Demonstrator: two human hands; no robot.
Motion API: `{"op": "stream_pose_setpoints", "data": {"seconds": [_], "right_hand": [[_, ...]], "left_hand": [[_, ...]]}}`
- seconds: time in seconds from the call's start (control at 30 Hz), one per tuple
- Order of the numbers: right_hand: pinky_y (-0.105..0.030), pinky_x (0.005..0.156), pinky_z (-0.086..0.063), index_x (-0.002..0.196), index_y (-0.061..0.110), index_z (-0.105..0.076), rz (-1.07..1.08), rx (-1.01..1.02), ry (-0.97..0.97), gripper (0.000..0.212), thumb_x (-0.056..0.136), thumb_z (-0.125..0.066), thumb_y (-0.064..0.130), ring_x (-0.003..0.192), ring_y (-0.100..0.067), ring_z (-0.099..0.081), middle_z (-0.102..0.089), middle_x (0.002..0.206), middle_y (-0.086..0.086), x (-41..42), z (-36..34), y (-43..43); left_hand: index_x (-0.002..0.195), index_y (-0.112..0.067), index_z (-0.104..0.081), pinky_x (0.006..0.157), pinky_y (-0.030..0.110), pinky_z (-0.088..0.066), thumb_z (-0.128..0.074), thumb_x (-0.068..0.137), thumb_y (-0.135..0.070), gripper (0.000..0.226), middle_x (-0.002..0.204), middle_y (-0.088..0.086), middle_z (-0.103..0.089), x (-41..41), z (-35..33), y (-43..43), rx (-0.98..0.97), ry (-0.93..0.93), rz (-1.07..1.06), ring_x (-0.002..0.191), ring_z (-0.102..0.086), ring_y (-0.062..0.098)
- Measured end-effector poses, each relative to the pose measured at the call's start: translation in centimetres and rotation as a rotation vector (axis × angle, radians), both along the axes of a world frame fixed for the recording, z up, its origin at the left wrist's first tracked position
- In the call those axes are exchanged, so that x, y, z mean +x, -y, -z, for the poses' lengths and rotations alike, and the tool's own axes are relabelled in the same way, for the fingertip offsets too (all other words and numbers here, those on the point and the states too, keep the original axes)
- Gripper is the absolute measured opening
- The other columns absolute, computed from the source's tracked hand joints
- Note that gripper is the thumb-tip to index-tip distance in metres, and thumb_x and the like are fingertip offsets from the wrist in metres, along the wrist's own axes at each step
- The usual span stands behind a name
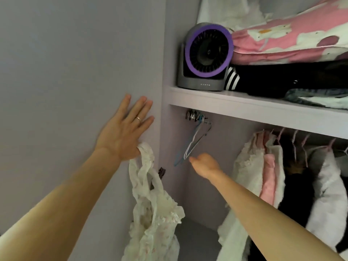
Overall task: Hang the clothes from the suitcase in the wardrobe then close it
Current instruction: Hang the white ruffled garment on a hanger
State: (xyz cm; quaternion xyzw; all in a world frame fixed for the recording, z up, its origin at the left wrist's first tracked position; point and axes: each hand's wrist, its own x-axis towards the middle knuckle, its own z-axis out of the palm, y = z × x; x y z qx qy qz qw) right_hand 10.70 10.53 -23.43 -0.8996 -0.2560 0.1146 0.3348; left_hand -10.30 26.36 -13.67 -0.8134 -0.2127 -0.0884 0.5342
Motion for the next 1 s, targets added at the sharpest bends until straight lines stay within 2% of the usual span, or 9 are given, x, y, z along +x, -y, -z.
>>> {"op": "stream_pose_setpoints", "data": {"seconds": [0.07, 0.13, 0.23, 0.33, 0.4, 0.67, 0.77, 0.87, 1.0], "right_hand": [[-0.027, 0.082, -0.04, 0.13, 0.007, -0.055, 0.076, 0.036, -0.001, 0.052, 0.102, -0.043, 0.049, 0.11, -0.028, -0.059, -0.06, 0.119, -0.01, 0.9, 1.6, -2.8], [-0.031, 0.084, -0.048, 0.127, 0.005, -0.055, 0.144, 0.096, -0.002, 0.055, 0.101, -0.043, 0.052, 0.1, -0.027, -0.061, -0.062, 0.112, -0.009, 2.2, 2.7, -5.2], [-0.035, 0.084, -0.051, 0.12, 0.006, -0.058, 0.259, 0.214, 0.028, 0.048, 0.1, -0.048, 0.048, 0.106, -0.033, -0.063, -0.065, 0.119, -0.015, 3.7, 3.6, -8.4], [-0.03, 0.073, -0.048, 0.113, 0.002, -0.064, 0.348, 0.186, 0.088, 0.033, 0.098, -0.055, 0.03, 0.102, -0.033, -0.065, -0.068, 0.114, -0.018, 4.5, 3.8, -9.9], [-0.033, 0.078, -0.053, 0.114, 0.002, -0.064, 0.386, 0.162, 0.095, 0.034, 0.093, -0.056, 0.028, 0.101, -0.033, -0.066, -0.068, 0.114, -0.018, 4.5, 3.8, -10.2], [-0.033, 0.081, -0.043, 0.123, 0.002, -0.062, 0.481, 0.271, 0.156, 0.054, 0.104, -0.027, 0.038, 0.109, -0.035, -0.061, -0.064, 0.123, -0.02, 3.8, -0.5, -8.0], [-0.033, 0.079, -0.045, 0.097, 0.002, -0.066, 0.477, 0.375, 0.131, 0.052, 0.105, -0.026, 0.035, 0.093, -0.034, -0.061, -0.067, 0.104, -0.019, 2.9, -2.4, -5.5], [-0.033, 0.066, -0.038, 0.069, 0.01, -0.052, 0.463, 0.407, 0.097, 0.05, 0.107, -0.03, 0.034, 0.068, -0.024, -0.052, -0.057, 0.073, -0.009, 0.5, -3.5, -1.6], [-0.034, 0.061, -0.038, 0.064, 0.007, -0.047, 0.369, 0.333, 0.079, 0.053, 0.106, -0.034, 0.037, 0.065, -0.028, -0.053, -0.055, 0.062, -0.008, -3.1, -3.5, 4.9]], "left_hand": [[0.155, -0.017, 0.022, 0.104, 0.068, 0.027, -0.012, 0.094, -0.068, 0.086, 0.154, 0.024, 0.037, 0.3, 0.7, -1.5, 0.037, 0.03, 0.037, 0.143, 0.032, 0.045], [0.154, -0.017, 0.024, 0.107, 0.068, 0.024, -0.011, 0.093, -0.07, 0.088, 0.153, 0.025, 0.038, 0.5, 1.2, -2.3, 0.056, 0.057, 0.05, 0.143, 0.033, 0.045], [0.154, -0.014, 0.022, 0.108, 0.07, 0.019, -0.011, 0.09, -0.074, 0.094, 0.153, 0.03, 0.036, 1.4, 2.6, -2.8, 0.077, 0.105, 0.079, 0.143, 0.03, 0.049], [0.155, -0.013, 0.019, 0.108, 0.072, 0.017, -0.014, 0.09, -0.075, 0.096, 0.152, 0.034, 0.033, 2.3, 3.5, -3.0, 0.102, 0.153, 0.106, 0.143, 0.028, 0.052], [0.156, -0.014, 0.018, 0.109, 0.072, 0.016, -0.015, 0.09, -0.074, 0.095, 0.153, 0.034, 0.031, 2.3, 3.7, -3.5, 0.108, 0.18, 0.135, 0.144, 0.027, 0.051], [0.156, -0.01, 0.017, 0.11, 0.071, 0.017, -0.017, 0.092, -0.07, 0.094, 0.151, 0.036, 0.033, 2.2, 4.2, -3.4, 0.075, 0.173, 0.171, 0.142, 0.028, 0.053], [0.155, -0.008, 0.018, 0.109, 0.07, 0.019, -0.017, 0.092, -0.068, 0.094, 0.147, 0.038, 0.038, 1.7, 3.5, -3.0, -0.006, 0.173, 0.184, 0.14, 0.03, 0.054], [0.156, -0.01, 0.019, 0.106, 0.071, 0.024, -0.02, 0.095, -0.065, 0.09, 0.144, 0.038, 0.042, 1.1, 2.7, -2.2, -0.097, 0.139, 0.159, 0.138, 0.035, 0.054], [0.159, -0.02, 0.004, 0.1, 0.07, 0.033, -0.026, 0.1, -0.057, 0.076, 0.151, 0.027, 0.04, 0.6, 1.7, -0.6, -0.293, -0.015, 0.117, 0.137, 0.04, 0.047]]}}
